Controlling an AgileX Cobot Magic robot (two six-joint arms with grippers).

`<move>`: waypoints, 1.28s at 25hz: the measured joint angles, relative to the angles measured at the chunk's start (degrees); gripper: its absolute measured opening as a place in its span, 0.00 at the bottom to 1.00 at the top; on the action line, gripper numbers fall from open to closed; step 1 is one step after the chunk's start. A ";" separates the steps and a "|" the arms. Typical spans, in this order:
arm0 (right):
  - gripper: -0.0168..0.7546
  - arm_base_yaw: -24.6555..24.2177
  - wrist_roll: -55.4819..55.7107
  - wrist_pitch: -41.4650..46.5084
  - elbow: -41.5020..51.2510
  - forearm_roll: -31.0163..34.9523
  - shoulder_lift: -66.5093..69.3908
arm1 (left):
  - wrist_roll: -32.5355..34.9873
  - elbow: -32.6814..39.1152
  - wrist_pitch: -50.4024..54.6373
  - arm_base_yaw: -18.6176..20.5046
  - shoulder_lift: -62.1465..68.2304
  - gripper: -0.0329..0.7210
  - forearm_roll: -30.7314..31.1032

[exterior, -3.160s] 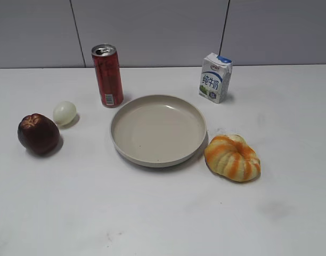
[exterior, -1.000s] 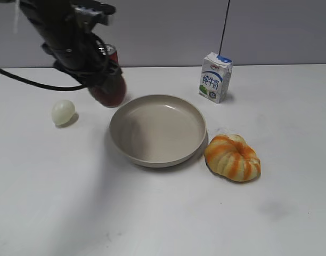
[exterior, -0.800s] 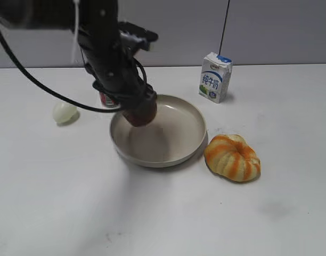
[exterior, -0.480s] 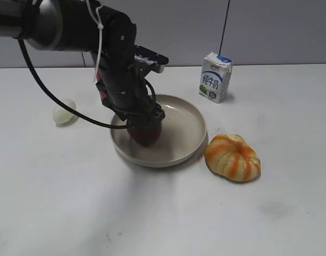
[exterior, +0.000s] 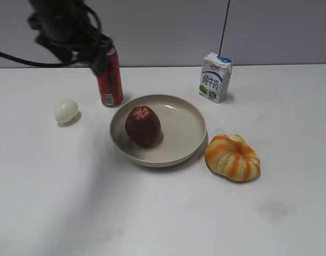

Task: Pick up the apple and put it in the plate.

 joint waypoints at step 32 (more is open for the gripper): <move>0.78 -0.05 0.00 0.01 0.00 0.00 0.00 | -0.43 69.69 -5.34 27.64 -98.32 0.81 -1.21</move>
